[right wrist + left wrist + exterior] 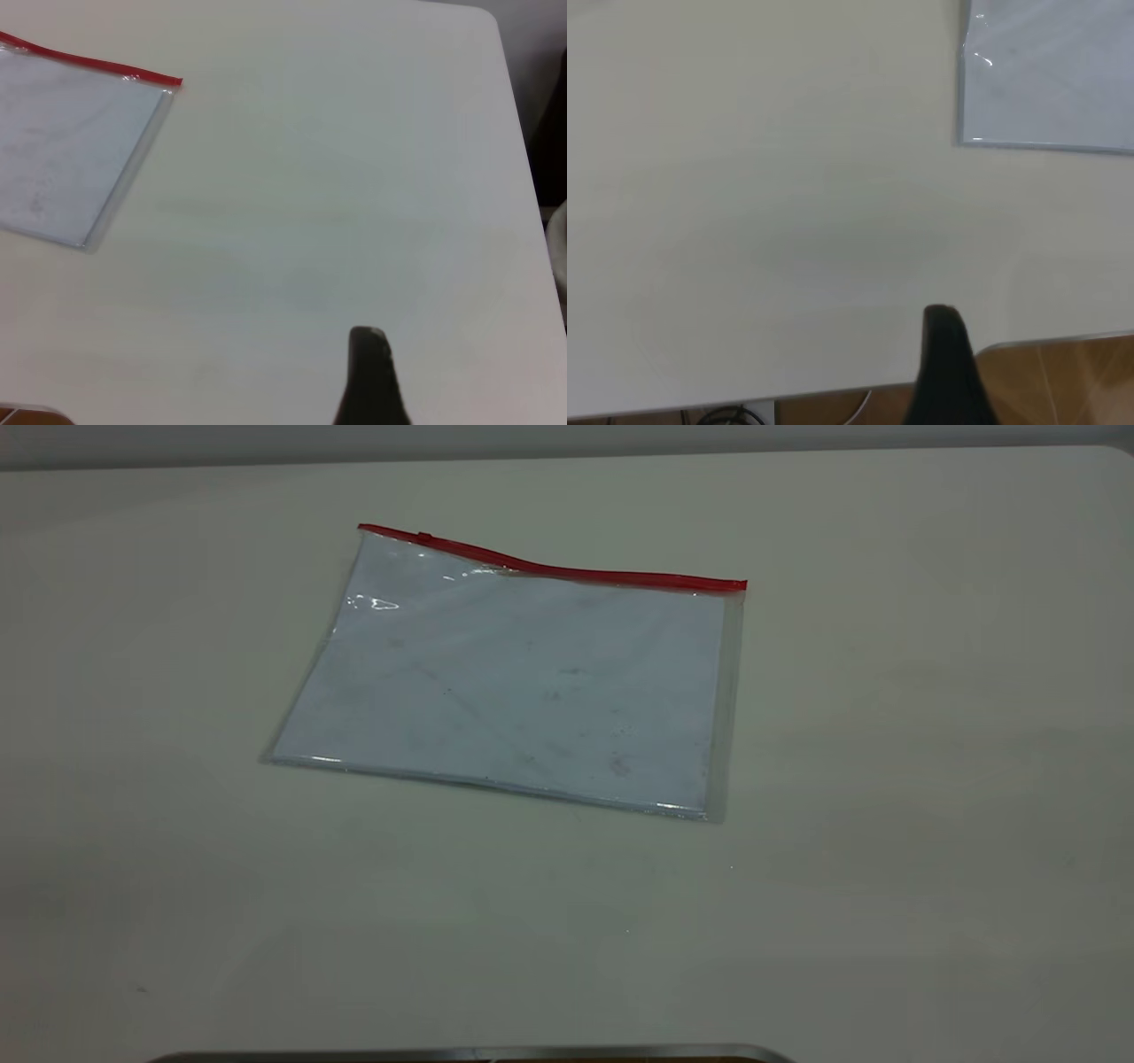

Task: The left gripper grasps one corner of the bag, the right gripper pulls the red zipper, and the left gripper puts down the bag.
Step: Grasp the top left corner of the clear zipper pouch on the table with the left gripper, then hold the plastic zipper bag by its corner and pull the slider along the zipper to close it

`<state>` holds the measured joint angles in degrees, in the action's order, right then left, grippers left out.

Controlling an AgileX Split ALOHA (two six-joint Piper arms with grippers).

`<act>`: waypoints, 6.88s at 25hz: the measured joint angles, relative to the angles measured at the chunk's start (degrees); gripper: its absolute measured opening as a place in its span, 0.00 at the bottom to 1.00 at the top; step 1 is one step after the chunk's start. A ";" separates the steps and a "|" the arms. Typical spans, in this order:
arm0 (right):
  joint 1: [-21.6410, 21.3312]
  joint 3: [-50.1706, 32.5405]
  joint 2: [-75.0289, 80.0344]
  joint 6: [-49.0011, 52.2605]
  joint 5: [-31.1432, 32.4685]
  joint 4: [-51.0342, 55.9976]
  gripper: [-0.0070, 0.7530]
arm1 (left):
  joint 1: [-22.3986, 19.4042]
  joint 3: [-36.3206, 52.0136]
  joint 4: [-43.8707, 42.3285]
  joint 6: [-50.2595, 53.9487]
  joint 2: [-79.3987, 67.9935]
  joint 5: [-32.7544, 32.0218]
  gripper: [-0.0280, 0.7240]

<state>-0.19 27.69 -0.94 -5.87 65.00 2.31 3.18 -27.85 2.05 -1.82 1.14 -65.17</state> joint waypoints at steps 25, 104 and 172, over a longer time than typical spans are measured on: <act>0.00 0.00 0.00 0.00 0.00 0.00 0.78 | 0.00 0.00 0.02 0.13 0.00 0.00 0.82; 0.00 17.09 77.87 -4.23 -34.28 9.11 0.78 | -2.57 -75.84 50.73 -49.53 -150.29 29.49 0.82; 8.23 33.80 124.55 -109.57 -29.19 88.00 0.78 | 9.87 -90.24 56.45 -118.21 -155.03 -0.66 0.11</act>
<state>8.04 61.49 123.61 -115.44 35.81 90.31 13.05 -118.08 58.50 -120.03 -153.89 -65.83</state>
